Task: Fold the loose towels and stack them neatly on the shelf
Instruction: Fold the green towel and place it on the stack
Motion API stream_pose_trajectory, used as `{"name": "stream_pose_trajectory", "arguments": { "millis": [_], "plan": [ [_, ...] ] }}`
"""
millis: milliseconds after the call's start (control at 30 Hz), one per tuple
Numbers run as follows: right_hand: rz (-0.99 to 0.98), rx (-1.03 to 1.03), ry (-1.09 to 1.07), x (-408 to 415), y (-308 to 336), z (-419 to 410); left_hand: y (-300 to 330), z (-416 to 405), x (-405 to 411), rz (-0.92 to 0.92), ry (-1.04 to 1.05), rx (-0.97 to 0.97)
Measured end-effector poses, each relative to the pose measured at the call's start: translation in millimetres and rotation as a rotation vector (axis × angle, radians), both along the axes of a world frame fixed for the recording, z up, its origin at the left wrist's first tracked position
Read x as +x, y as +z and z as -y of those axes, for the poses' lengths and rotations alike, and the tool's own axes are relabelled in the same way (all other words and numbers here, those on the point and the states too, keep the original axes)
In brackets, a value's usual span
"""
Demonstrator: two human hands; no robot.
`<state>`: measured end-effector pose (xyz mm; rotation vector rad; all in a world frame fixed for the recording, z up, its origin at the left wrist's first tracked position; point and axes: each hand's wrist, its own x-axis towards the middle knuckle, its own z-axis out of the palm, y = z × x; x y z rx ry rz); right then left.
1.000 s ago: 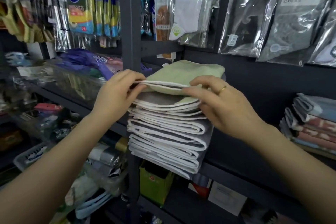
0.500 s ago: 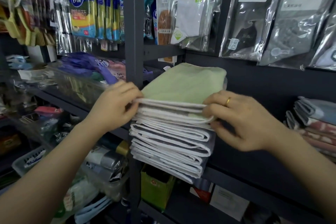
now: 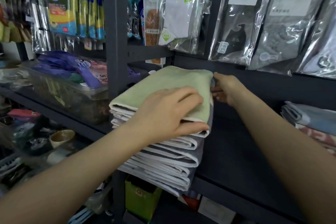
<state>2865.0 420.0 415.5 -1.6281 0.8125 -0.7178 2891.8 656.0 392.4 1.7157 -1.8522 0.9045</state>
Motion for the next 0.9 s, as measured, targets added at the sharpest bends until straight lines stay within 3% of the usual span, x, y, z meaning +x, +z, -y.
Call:
{"name": "stream_pose_trajectory", "arguments": {
  "millis": [133, 300, 367, 467, 533, 567, 633, 700, 733, 800, 900],
  "plan": [
    [-0.070, -0.007, 0.010, 23, 3, 15, 2, 7, 6, -0.076, -0.071, -0.054],
    [0.242, 0.122, -0.035, 41, 16, 34, 2, 13, 20, -0.129, -0.064, -0.113],
    [0.214, 0.092, -0.065, 42, 7, 40, 0, 17, 19, -0.158, -0.050, -0.075],
    [-0.086, -0.125, -0.105, 32, -10, 39, 2, 16, 17, -0.461, -0.125, -0.001],
    [-0.177, -0.513, -0.166, 20, -9, 32, 5, 16, 20, -0.653, -0.167, -0.011],
    [-0.116, -0.700, -0.119, 13, -5, 23, 5, 16, 22, -0.637, -0.125, -0.011],
    [0.028, -0.867, 0.258, 0, 3, 0, 3, 18, 25, -0.489, 0.036, 0.115],
    [-0.066, -0.869, 0.663, -8, 1, -15, -3, 20, 24, -0.343, 0.118, 0.317],
    [-0.161, -0.854, 0.747, -10, -3, -15, -6, 19, 23, -0.278, 0.135, 0.375],
    [-0.238, -0.783, 0.712, -13, -15, -1, -13, 16, 24, -0.155, 0.156, 0.412],
    [-0.251, -0.701, 0.483, -15, -27, 18, -21, 9, 27, -0.071, 0.151, 0.402]
  ]
}}
